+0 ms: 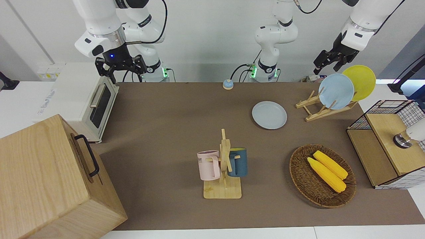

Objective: Pick gray plate from table and place it on lower plate rack with left arm

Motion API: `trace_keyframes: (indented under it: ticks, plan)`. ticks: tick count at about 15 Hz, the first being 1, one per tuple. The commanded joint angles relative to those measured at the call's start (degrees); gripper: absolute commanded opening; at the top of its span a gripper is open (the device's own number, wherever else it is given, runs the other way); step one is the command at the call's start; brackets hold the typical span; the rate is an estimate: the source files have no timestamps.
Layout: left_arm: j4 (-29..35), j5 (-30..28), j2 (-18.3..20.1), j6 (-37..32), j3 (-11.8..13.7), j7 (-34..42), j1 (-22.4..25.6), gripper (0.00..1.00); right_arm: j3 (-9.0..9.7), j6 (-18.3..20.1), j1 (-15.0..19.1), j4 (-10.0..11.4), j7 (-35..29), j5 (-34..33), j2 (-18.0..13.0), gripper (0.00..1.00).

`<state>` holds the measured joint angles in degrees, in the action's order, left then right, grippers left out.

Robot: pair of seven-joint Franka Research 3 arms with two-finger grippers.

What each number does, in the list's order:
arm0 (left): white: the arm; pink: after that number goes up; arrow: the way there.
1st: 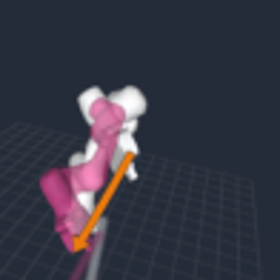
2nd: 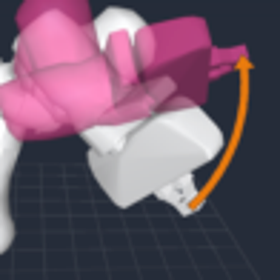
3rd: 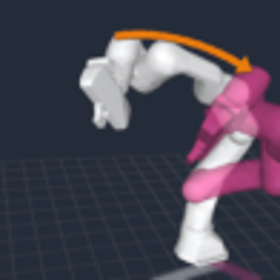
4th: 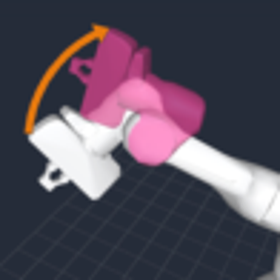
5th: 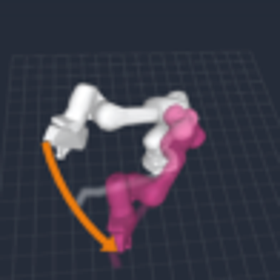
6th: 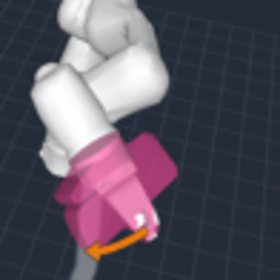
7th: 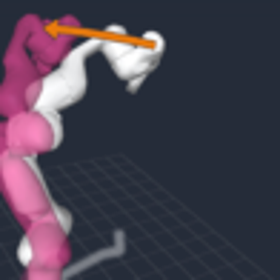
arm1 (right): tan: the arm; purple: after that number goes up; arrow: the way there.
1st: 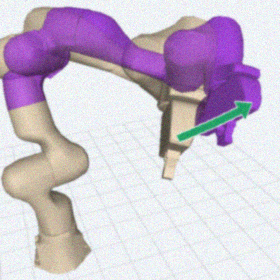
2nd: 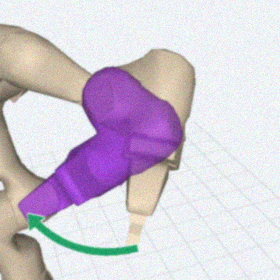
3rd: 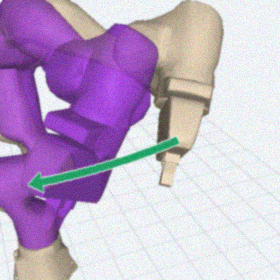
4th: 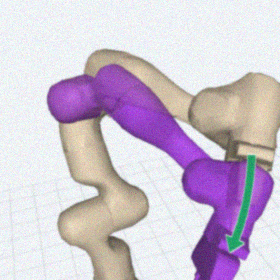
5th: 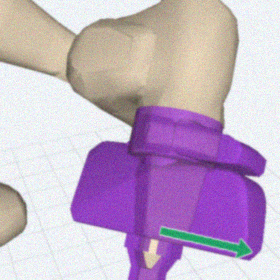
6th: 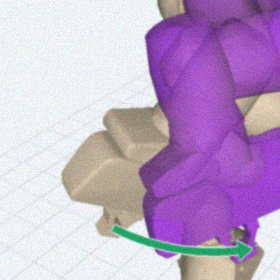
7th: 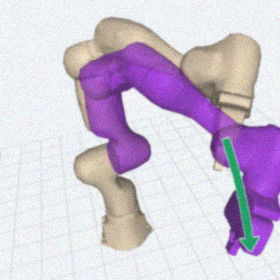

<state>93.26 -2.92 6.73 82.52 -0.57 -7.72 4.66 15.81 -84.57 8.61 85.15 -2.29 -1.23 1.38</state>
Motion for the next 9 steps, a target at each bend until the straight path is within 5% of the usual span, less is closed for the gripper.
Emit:
trace_keyframes:
  ticks: [1,9]
  plan:
    - [-1.76,1.25,-0.93,-1.92,0.75,-0.1,-0.71,0.99,0.98,0.81,1.06,-0.51,-0.69,-0.08,-0.07,0.983]
    - [-0.8,1.25,-1.01,-2.18,0.75,-0.02,-0.71,0.99,0.98,0.81,1.06,-0.51,-0.69,-0.08,-0.07,0.983]
